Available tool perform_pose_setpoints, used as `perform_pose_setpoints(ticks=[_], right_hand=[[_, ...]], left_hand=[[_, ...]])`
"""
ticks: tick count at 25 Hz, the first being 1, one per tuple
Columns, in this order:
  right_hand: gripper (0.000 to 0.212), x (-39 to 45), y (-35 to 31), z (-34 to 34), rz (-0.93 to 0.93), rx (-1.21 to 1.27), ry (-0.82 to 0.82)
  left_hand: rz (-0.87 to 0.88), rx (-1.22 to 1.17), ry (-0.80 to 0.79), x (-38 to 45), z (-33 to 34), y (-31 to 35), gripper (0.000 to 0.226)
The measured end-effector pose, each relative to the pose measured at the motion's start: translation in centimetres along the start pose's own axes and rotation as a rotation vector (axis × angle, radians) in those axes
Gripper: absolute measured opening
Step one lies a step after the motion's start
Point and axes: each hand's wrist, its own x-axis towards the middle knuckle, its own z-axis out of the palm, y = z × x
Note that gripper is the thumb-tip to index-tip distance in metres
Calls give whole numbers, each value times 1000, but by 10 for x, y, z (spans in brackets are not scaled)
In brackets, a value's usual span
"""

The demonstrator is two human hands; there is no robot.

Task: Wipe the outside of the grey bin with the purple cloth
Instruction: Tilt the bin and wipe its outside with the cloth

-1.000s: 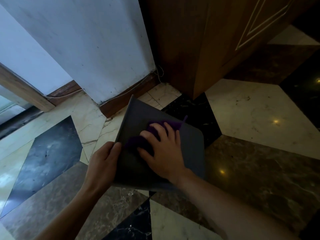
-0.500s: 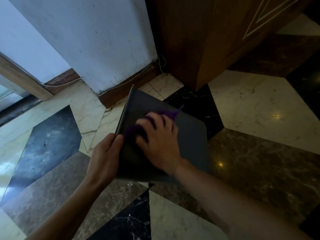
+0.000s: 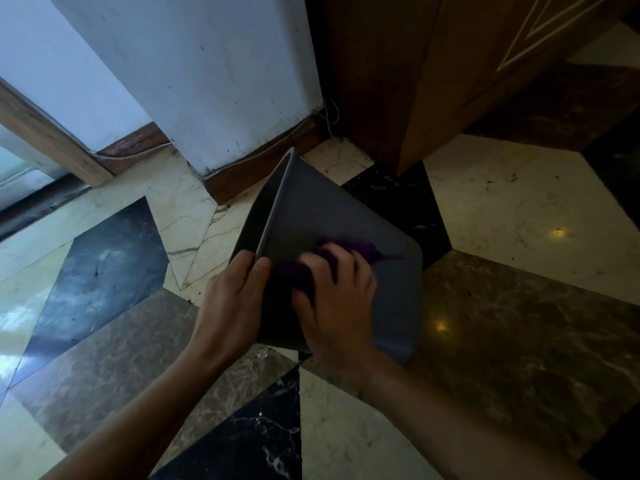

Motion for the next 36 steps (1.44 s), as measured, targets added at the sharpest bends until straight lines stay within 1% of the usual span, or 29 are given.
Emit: perform_pose_setpoints(ticks=[1,2,3,4,6,7,8,9,11,12,14,15,17,18,19,20,22,23,24,26,28,29,30,32,34,36], right_hand=[[41,23,-6,2,-49,-12,17],[42,46,-2,1,-43,-33,12],[44,63,12,-1,22,-58,-2],[46,70,34,-5,137,-64,-20],[46,59,82,-9,417,-47,-27],[46,44,100,-11,510,-33,-14],[47,29,112,-12,552,-15,-2],[47,19,118,-11,555,5,4],[49,17,120,-10,528,38,1],[48,19,120,-11,508,44,-7],[46,19,123,-13,479,35,-15],[45,18,125,-13,476,31,-10],[43,13,130,-14,496,37,-1],[42,12,132,-15,503,42,4],[42,12,132,-15,513,51,12],[42,13,132,-16,540,70,27],[40,17,131,-23,606,136,99],[40,21,130,-30,631,174,162],[41,26,129,-37,648,220,237],[44,34,125,-50,648,309,381],[43,36,116,-59,621,349,474],[42,33,111,-60,609,351,484],[43,28,107,-58,594,344,477],[47,16,102,-53,568,335,436],[49,10,101,-50,570,346,396],[48,7,100,-50,560,334,371]], left_hand=[[13,-8,6,-2,1,1,31],[23,-11,13,-3,1,2,31],[30,-12,10,-4,0,3,32],[31,-17,0,-5,-1,3,33],[13,-26,-19,-7,-4,0,33],[-3,-29,-44,-7,-6,-1,29],[-31,-53,-97,-4,-8,-1,23],[-82,-110,-170,1,-13,3,18],[-200,-253,-318,26,-18,16,29],[-237,-274,-354,46,-18,25,31],[-275,-203,-328,93,-10,49,27],[-330,-195,-294,116,-3,61,34],[-440,-238,-249,156,19,83,57],[-443,-206,-245,169,32,91,63],[-407,-117,-235,177,43,97,62],[-357,9,-212,183,53,102,57],[-199,207,-116,178,61,115,41],[-96,246,-70,169,57,120,38],[3,241,-42,158,50,121,40],[106,111,-45,128,26,112,39],[85,-11,-123,94,4,97,34],[42,-50,-155,81,-3,86,28],[0,-85,-170,70,-7,75,24],[-43,-140,-174,60,-9,61,25],[-82,-145,-129,62,-10,57,25],[-137,-103,-118,67,-10,60,35]])
